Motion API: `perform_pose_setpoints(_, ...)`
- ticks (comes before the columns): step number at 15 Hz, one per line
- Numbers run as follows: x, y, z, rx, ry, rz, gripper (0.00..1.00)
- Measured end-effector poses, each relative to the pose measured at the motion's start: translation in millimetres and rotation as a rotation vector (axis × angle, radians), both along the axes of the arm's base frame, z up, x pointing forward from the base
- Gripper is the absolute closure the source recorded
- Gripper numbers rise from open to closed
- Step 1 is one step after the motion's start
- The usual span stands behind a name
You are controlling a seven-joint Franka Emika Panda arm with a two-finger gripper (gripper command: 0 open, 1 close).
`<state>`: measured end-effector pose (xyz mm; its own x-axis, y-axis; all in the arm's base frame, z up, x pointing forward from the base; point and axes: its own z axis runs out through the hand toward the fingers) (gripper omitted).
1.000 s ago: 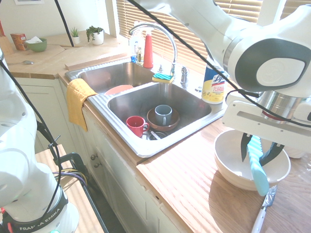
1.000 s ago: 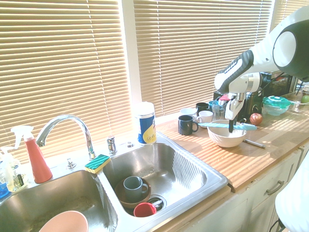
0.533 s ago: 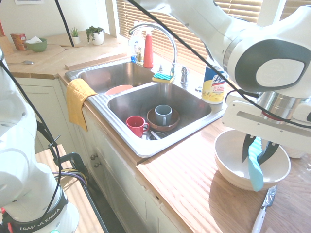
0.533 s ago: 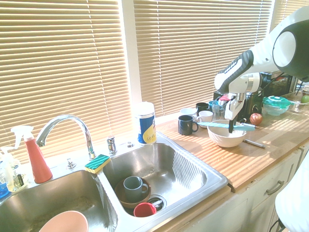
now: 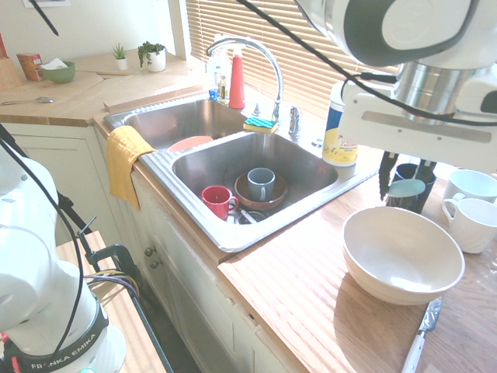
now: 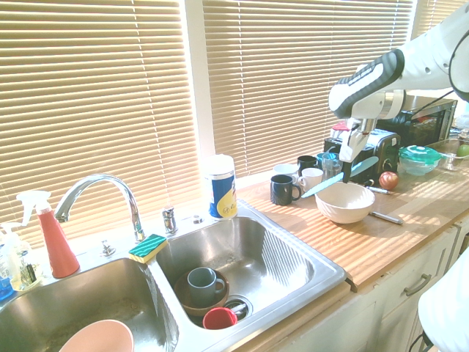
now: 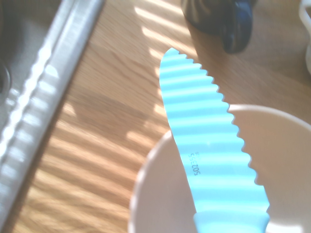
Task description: Put the knife into the sink
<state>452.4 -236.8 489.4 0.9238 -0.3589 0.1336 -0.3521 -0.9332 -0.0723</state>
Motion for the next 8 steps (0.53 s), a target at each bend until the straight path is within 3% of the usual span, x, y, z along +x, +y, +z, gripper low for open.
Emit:
perform_pose_setpoints(5, -13, 113, 48, 0.003, -0.056, 0.079, 1.00)
perform_pose_setpoints(8, -19, 203, 39, 0.005, -0.061, 0.049, 1.00)
